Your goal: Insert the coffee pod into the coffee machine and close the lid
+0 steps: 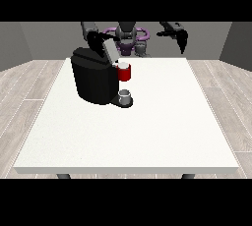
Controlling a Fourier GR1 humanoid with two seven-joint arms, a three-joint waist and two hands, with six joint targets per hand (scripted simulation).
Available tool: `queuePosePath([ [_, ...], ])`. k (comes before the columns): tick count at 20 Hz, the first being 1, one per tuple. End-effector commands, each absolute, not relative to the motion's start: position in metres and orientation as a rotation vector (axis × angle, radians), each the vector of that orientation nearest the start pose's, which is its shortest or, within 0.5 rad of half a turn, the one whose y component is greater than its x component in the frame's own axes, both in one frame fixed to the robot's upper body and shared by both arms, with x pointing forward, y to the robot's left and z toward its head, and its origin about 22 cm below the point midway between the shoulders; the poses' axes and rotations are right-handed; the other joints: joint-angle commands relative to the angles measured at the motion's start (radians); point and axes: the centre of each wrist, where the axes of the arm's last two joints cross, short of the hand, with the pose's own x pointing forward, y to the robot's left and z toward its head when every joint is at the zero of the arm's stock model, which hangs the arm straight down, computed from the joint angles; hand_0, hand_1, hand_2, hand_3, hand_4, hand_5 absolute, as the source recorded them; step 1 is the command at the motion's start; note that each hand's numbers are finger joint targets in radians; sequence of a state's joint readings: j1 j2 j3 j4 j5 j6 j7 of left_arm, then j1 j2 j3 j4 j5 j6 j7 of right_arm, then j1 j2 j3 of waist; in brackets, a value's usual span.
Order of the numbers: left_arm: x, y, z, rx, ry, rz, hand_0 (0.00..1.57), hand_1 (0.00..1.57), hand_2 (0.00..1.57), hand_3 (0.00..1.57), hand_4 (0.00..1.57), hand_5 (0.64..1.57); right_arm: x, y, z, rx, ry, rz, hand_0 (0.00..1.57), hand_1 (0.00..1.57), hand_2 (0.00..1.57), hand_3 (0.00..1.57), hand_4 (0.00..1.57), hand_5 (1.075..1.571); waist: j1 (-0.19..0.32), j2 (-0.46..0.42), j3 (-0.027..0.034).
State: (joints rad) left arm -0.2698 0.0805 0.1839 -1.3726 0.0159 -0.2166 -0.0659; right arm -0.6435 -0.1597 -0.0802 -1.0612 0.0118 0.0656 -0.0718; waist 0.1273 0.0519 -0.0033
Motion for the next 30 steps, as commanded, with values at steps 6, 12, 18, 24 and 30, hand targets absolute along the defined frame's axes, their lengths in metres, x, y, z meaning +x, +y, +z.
queuePosePath([
  [6, 0.289, 0.273, 0.009, -0.061, -1.651, -0.143, 0.00, 0.00, 0.00, 0.00, 0.00, 1.571, 0.390, -0.200, 0.067, 0.009, -1.702, 0.321, 0.00, 0.00, 0.00, 0.00, 0.08, 1.571, 0.005, -0.010, 0.0033],
  [12, 0.298, 0.268, 0.019, -0.104, -1.663, -0.146, 0.00, 0.00, 0.00, 0.00, 0.02, 1.571, 0.407, -0.178, 0.102, -0.004, -1.751, 0.380, 0.00, 0.00, 0.00, 0.00, 0.00, 1.571, 0.041, 0.009, 0.0033],
  [18, 0.312, 0.263, 0.024, -0.027, -1.665, -0.106, 0.00, 0.00, 0.00, 0.00, 0.15, 1.571, 0.406, -0.151, 0.108, -0.022, -1.776, 0.470, 0.00, 0.00, 0.00, 0.00, 0.12, 1.571, -0.007, 0.013, 0.0033],
  [24, 0.304, 0.266, 0.018, -0.055, -1.673, -0.111, 0.00, 0.00, 0.00, 0.00, 0.15, 1.571, 0.409, -0.154, 0.110, 0.023, -1.796, 0.461, 0.00, 0.00, 0.00, 0.00, 0.12, 1.571, 0.005, 0.009, 0.0034],
  [30, 0.295, 0.281, 0.003, -0.040, -1.642, -0.109, 0.00, 0.00, 0.00, 0.00, 0.18, 1.571, 0.370, -0.122, 0.060, 0.199, -1.803, 0.487, 0.00, 0.00, 0.00, 0.00, 0.26, 1.571, -0.038, -0.094, 0.0035],
])
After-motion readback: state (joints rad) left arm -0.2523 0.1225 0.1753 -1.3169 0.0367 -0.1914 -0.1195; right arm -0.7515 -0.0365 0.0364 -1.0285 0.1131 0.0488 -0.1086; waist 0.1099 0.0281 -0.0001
